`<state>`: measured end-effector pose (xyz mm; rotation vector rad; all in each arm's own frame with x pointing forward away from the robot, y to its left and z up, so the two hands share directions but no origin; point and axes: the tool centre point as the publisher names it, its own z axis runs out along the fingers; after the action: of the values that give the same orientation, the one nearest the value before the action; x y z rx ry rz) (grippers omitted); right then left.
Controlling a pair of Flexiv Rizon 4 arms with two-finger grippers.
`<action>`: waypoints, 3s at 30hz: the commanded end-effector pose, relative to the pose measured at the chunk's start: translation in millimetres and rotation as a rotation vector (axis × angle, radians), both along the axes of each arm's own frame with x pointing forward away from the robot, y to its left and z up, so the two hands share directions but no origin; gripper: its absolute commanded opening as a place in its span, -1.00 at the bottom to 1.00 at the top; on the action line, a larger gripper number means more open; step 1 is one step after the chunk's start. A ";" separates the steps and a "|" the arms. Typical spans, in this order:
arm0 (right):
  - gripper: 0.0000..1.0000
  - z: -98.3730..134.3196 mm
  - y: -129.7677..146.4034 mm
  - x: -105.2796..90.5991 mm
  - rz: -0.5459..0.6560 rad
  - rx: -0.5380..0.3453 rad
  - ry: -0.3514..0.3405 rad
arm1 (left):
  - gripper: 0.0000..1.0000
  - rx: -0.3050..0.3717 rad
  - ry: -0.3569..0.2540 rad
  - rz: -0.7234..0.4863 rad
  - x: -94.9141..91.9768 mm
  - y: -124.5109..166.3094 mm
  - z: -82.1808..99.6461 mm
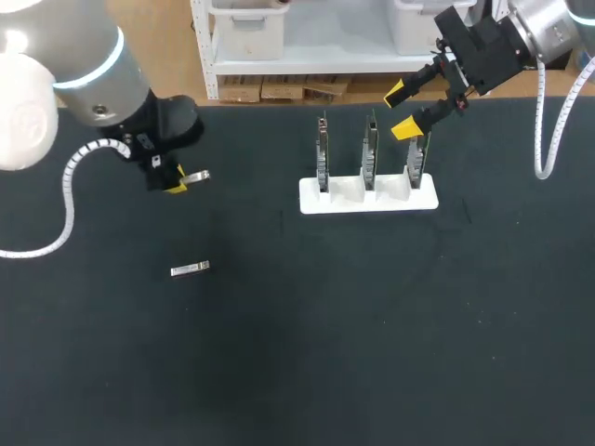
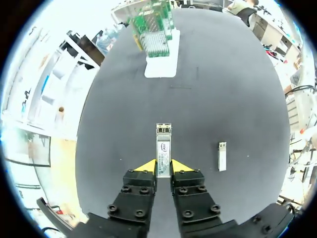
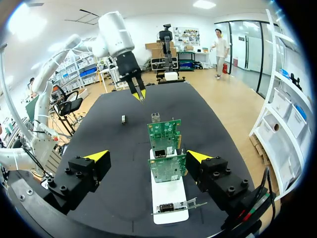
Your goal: Pick up the optical module with the left hand, and insert it into the network port with the right hand.
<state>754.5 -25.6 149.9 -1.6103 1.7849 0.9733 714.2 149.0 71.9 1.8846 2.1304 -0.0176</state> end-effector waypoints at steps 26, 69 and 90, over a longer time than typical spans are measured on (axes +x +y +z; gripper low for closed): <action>1.00 0.5 0.2 -1.3 -0.003 -0.001 -0.001 | -1.00 -0.174 -0.170 -0.162 17.3 -35.0 43.5; 1.00 0.5 0.2 -1.3 -0.003 -0.001 -0.001 | -1.00 -0.411 -0.298 -0.360 57.0 -95.3 99.0; 1.00 0.5 0.2 -1.3 -0.003 -0.001 -0.001 | -1.00 -0.525 -0.285 -0.481 75.1 -122.4 114.0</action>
<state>754.5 -25.6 149.9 -1.6104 1.7849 0.9733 788.7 26.2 185.8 1.8753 1.2913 -0.3501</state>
